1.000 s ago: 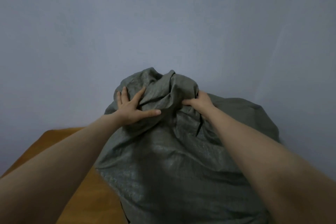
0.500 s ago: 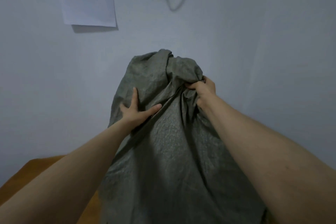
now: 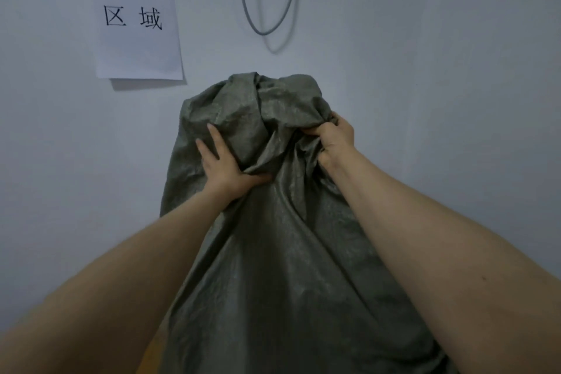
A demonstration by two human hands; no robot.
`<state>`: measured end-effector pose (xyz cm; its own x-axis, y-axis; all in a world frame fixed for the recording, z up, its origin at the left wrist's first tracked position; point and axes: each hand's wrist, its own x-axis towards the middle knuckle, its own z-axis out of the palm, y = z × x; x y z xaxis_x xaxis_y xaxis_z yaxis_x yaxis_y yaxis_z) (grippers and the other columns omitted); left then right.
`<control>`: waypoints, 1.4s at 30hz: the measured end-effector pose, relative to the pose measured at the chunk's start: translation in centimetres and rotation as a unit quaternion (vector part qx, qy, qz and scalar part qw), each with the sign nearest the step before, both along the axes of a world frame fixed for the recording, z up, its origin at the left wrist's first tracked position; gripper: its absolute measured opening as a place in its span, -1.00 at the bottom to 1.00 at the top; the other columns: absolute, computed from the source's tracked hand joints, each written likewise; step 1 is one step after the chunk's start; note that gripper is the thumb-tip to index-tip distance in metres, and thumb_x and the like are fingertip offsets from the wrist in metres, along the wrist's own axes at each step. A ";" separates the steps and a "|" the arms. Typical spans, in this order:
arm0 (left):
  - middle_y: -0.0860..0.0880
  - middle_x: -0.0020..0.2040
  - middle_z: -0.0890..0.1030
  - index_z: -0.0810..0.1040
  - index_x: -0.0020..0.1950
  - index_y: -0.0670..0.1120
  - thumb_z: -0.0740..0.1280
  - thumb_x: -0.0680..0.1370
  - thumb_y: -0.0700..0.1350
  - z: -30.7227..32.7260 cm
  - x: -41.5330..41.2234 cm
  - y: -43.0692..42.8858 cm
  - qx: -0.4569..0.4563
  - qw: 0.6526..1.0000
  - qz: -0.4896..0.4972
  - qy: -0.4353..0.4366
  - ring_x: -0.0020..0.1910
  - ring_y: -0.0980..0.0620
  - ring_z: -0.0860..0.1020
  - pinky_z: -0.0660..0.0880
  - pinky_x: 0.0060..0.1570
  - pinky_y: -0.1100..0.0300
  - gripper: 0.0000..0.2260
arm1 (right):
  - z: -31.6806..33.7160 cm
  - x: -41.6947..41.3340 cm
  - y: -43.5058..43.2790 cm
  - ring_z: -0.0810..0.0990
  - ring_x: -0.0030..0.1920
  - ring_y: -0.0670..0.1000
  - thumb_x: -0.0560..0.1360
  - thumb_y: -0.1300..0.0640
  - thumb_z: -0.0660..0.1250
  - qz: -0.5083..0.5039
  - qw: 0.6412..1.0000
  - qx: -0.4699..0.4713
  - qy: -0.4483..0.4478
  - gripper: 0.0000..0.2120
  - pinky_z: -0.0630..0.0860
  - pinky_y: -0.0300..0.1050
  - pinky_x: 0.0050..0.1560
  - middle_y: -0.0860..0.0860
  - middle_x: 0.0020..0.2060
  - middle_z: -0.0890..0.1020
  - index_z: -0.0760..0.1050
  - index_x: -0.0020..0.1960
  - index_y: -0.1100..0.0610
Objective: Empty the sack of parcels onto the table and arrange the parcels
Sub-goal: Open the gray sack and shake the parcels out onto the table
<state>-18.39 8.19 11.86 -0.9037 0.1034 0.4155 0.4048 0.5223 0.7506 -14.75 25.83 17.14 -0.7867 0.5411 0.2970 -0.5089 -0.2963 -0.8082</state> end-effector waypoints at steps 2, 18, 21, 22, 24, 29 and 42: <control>-0.14 0.50 -0.40 -0.49 0.45 0.10 0.60 0.23 0.07 1.7 -0.4 -0.3 0.000 0.999 0.031 0.035 0.52 -0.20 -0.21 -0.10 0.47 -0.13 0.31 | 0.2 0.4 -0.1 0.62 -0.03 0.20 0.27 0.62 0.31 0.023 1.000 -0.012 0.011 -0.60 0.58 0.10 0.07 0.16 -0.11 0.64 0.57 -0.05 0.21; -0.30 0.23 0.51 0.41 0.29 -0.22 0.18 0.58 -0.16 2.2 -1.5 1.4 -0.081 0.986 0.071 0.124 0.22 -0.31 0.45 0.41 0.18 -0.11 -0.70 | 0.4 1.8 0.2 0.61 -0.03 0.23 0.28 0.64 0.29 0.072 0.995 -0.059 0.024 -0.60 0.55 0.26 0.08 0.19 -0.13 0.64 0.58 -0.14 0.19; -0.34 0.16 0.52 0.48 0.17 -0.27 0.18 0.57 -0.23 4.6 -1.9 1.2 -0.081 0.978 0.088 0.171 0.16 -0.32 0.47 0.40 0.12 -0.07 -0.77 | 2.4 1.9 0.0 0.61 -0.05 0.23 0.29 0.64 0.27 0.067 0.994 -0.067 0.048 -0.60 0.57 0.21 0.06 0.20 -0.12 0.63 0.57 -0.12 0.19; -0.34 0.13 0.52 0.49 0.14 -0.28 0.17 0.56 -0.25 5.3 -1.8 1.2 -0.078 0.975 0.092 0.184 0.14 -0.33 0.47 0.39 0.08 -0.06 -0.78 | 2.7 1.9 0.1 0.61 -0.06 0.22 0.29 0.64 0.27 0.068 0.993 -0.075 0.053 -0.60 0.58 0.19 0.04 0.20 -0.12 0.63 0.56 -0.12 0.18; -0.33 0.12 0.50 0.50 0.12 -0.28 0.14 0.56 -0.27 5.4 -1.3 1.3 -0.081 0.973 0.104 0.190 0.13 -0.32 0.45 0.38 0.04 -0.06 -0.78 | 2.3 2.2 0.0 0.60 -0.07 0.21 0.29 0.63 0.27 0.071 0.993 -0.081 0.044 -0.60 0.60 0.15 -0.01 0.19 -0.12 0.62 0.55 -0.11 0.17; -0.33 0.14 0.47 0.52 0.11 -0.31 0.13 0.56 -0.30 5.3 -1.0 0.9 -0.093 0.972 0.114 0.182 0.16 -0.32 0.42 0.36 0.06 -0.06 -0.77 | 2.2 2.6 -0.3 0.60 -0.11 0.17 0.30 0.63 0.28 0.073 0.995 -0.064 0.035 -0.59 0.61 0.11 -0.05 0.17 -0.14 0.62 0.54 -0.09 0.18; -0.14 0.51 0.02 -0.31 0.53 0.07 0.61 0.26 -0.03 2.5 1.8 -0.1 0.033 0.989 -0.130 0.066 0.50 -0.11 0.12 0.19 0.45 -0.04 0.22 | -2.1 3.4 1.8 0.64 0.02 0.16 0.27 0.39 0.48 0.024 0.996 0.041 -0.071 -0.53 0.59 0.09 0.09 0.15 0.02 0.66 0.53 0.14 0.15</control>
